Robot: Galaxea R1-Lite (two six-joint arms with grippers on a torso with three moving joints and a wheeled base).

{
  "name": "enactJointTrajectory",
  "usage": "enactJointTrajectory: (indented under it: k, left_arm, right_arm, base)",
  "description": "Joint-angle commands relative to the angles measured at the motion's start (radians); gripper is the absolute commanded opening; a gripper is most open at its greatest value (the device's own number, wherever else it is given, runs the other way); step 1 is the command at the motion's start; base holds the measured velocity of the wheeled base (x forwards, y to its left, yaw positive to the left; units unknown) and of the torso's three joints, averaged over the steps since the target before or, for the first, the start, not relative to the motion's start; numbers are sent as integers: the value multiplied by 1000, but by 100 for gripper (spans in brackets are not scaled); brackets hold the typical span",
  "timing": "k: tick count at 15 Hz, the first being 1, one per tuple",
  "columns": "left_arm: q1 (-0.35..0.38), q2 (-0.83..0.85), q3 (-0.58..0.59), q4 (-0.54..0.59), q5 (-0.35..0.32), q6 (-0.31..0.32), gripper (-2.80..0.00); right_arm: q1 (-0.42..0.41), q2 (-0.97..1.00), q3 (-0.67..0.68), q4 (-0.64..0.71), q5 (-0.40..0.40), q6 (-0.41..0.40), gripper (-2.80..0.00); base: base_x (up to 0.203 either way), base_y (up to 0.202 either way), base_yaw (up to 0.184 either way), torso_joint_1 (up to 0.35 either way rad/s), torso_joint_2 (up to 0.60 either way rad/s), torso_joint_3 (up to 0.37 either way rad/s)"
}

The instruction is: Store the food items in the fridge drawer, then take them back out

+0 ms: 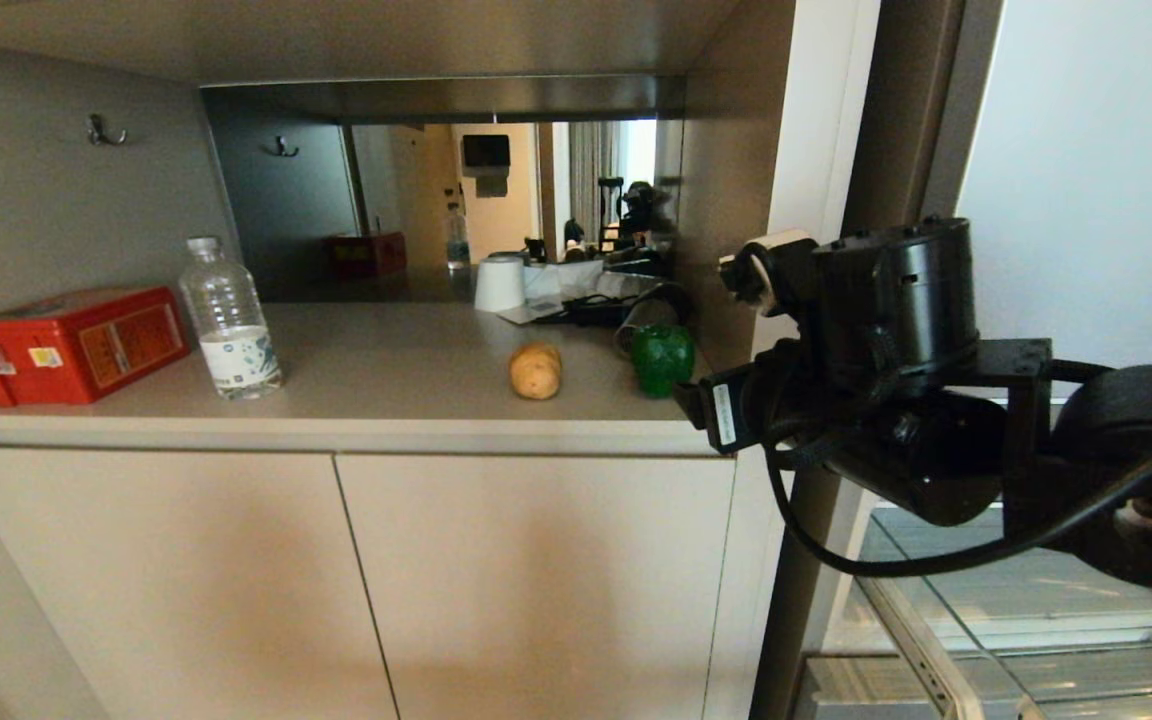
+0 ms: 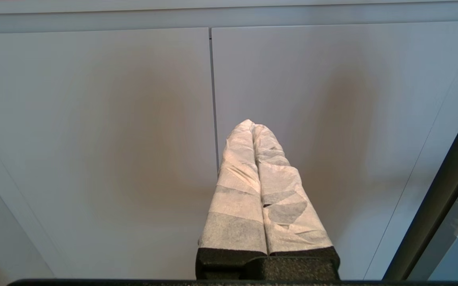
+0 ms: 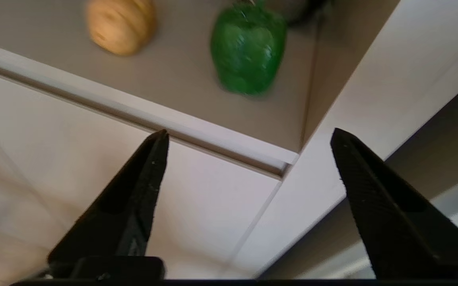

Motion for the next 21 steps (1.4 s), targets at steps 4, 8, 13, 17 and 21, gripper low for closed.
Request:
enactJointTrajectory:
  k: [4, 8, 13, 17, 21]
  left_arm:
    - [0, 0, 11, 0, 0, 0, -280]
    - [0, 0, 11, 0, 0, 0, -280]
    - [0, 0, 11, 0, 0, 0, -280]
    - [0, 0, 11, 0, 0, 0, -280]
    - [0, 0, 11, 0, 0, 0, -280]
  right_arm:
    - [17, 111, -122, 24, -73, -3, 0]
    - [29, 211, -218, 18, -129, 30, 0]
    - [18, 270, -311, 16, -144, 90, 0]
    - [-5, 331, -370, 16, -157, 93, 0]
    - [-35, 367, -404, 15, -158, 97, 0]
  base:
    - [0, 0, 0, 0, 0, 0]
    - [0, 0, 0, 0, 0, 0]
    - [0, 0, 0, 0, 0, 0]
    - [0, 0, 0, 0, 0, 0]
    - [0, 0, 0, 0, 0, 0]
